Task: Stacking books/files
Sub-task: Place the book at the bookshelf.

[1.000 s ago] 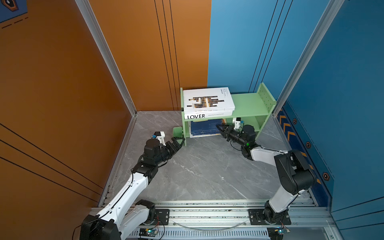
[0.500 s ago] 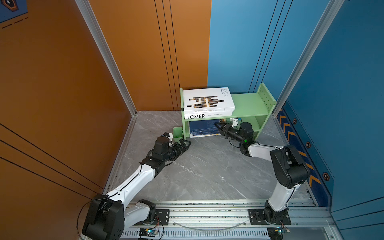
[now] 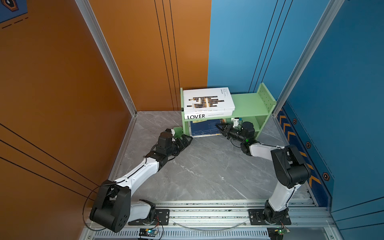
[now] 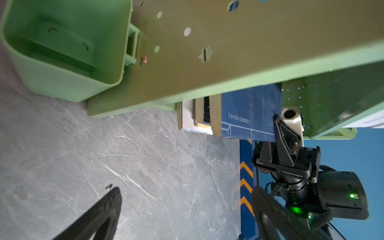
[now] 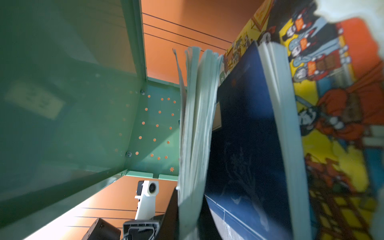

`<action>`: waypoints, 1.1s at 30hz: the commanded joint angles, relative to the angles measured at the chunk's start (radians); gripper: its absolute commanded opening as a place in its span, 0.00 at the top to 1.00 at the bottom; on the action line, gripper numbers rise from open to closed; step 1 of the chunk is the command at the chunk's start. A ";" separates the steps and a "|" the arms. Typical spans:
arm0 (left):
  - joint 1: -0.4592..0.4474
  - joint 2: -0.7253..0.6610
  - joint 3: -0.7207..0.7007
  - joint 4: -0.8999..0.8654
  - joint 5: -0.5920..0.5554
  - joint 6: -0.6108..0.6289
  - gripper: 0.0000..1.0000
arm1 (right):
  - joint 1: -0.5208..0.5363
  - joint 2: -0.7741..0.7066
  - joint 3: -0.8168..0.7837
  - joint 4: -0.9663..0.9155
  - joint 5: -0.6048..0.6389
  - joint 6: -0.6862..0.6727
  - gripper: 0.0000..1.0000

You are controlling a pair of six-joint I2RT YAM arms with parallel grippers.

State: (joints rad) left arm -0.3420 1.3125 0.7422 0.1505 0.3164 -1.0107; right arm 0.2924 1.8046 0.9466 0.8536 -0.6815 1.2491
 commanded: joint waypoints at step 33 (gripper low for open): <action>-0.040 0.239 0.150 0.132 -0.061 -0.107 0.02 | -0.002 0.038 0.069 -0.035 -0.022 -0.065 0.98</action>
State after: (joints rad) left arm -0.3809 1.5345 0.8635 0.2665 0.2756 -1.1099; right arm 0.2806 1.8256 0.9771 0.8185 -0.6853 1.2156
